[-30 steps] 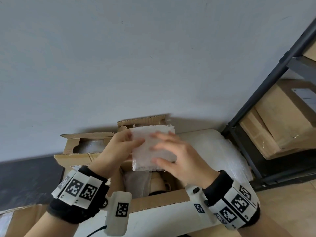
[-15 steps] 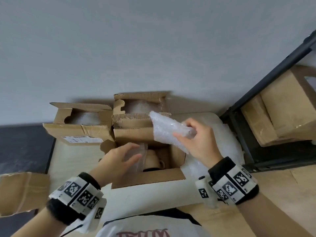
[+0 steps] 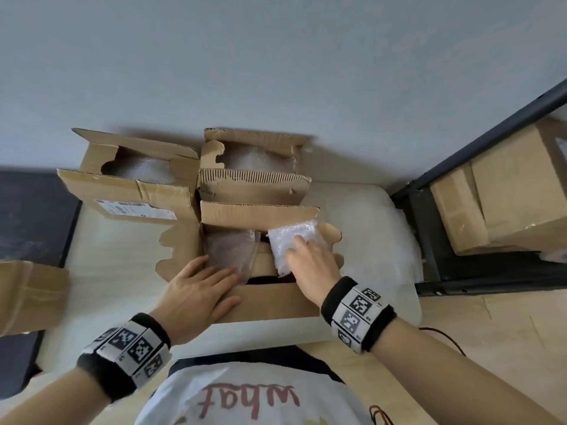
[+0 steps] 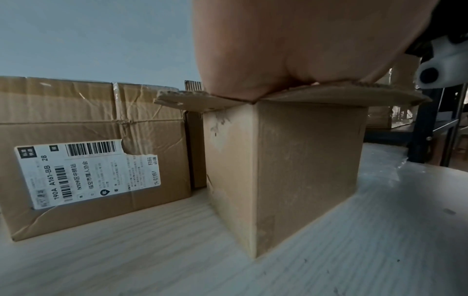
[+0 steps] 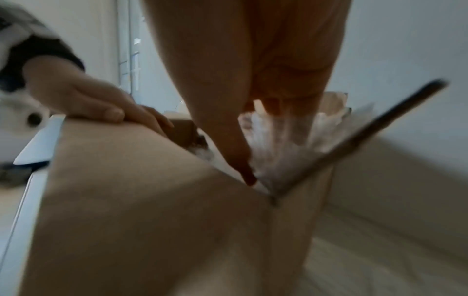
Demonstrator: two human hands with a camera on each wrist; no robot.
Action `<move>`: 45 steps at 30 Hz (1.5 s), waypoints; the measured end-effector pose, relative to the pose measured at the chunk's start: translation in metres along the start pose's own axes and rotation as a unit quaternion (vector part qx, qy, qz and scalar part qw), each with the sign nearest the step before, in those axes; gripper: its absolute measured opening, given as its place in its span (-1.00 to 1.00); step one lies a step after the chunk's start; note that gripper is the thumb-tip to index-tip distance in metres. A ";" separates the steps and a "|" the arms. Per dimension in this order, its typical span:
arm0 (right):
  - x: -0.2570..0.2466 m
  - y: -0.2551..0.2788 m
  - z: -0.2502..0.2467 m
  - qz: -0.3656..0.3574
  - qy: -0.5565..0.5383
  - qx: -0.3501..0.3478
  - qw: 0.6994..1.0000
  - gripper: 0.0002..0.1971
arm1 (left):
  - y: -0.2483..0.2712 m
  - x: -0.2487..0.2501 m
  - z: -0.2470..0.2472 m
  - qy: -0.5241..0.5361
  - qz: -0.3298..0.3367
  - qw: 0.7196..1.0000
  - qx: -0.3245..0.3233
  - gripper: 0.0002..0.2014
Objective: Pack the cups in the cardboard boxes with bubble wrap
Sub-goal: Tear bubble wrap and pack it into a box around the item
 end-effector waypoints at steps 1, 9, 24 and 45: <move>0.000 -0.006 0.002 0.023 -0.047 -0.022 0.998 -0.82 | 0.000 0.000 0.000 -0.002 -0.004 1.000 0.003 -0.47; -0.006 -0.040 0.039 0.143 -0.283 -0.269 0.909 -0.64 | 0.003 0.002 0.002 -0.005 -0.005 0.999 0.031 -0.43; -0.009 -0.026 0.041 0.100 -0.294 -0.307 0.900 -0.67 | -0.001 0.004 -0.002 -0.009 0.007 0.999 0.044 -0.40; 0.187 0.024 0.133 0.391 -0.333 -0.024 0.858 -0.35 | -0.006 0.002 -0.006 0.002 -0.007 1.000 -0.003 -0.41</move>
Point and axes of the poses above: each hand's wrist, its own y-axis away from the middle knuckle, its own z-axis out of the palm, x = y × z, the point moved 6 cm from there along -y, towards the middle knuckle, and after that the axes turned 2 degrees about -x, right-handed, at the moved point
